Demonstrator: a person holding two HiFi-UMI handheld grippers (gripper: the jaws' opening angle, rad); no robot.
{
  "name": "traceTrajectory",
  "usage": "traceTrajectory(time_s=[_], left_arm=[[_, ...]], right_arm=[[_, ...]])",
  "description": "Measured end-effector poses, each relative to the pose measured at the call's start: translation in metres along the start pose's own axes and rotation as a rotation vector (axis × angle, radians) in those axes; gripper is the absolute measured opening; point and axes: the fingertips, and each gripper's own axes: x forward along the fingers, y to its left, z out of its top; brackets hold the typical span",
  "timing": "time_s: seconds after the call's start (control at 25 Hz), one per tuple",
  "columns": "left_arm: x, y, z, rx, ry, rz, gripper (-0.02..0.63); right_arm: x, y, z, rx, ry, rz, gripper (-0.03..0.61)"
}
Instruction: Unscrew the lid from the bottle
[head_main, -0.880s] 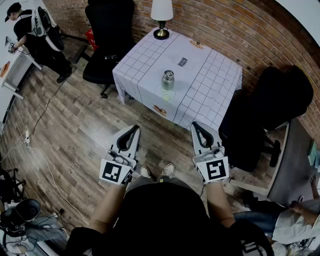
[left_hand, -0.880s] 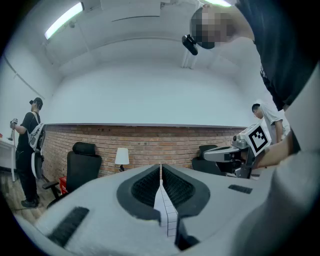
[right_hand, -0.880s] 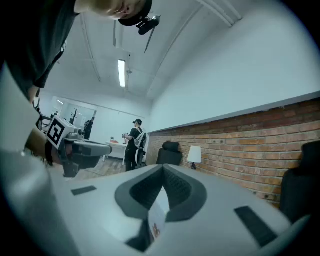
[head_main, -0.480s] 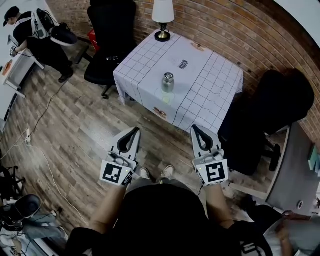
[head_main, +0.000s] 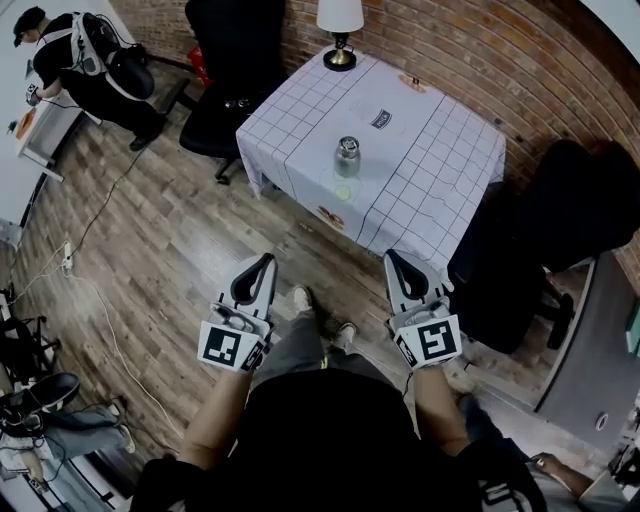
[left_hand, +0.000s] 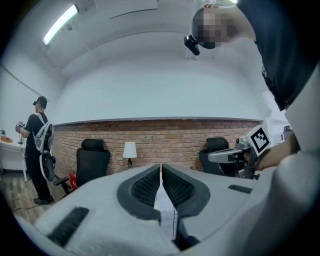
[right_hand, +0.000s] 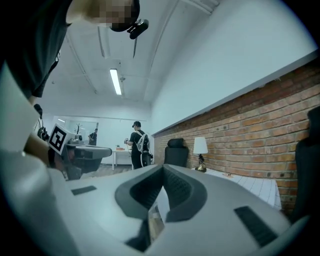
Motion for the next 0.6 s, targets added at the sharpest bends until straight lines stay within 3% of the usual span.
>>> traceTrajectory(time_s=[0.28,0.6], left_arm=[[0.037,0.014,-0.018,-0.044,-0.003,-0.042,0.034],[0.113,0.066,-0.017,-0.078,-0.030,-0.098,0.034]], right_arm=[[0.026,-0.012,-0.008,-0.020,0.036,-0.005,0.013],[0.091,-0.049,0.001,-0.054,0.085,-0.046,0.012]])
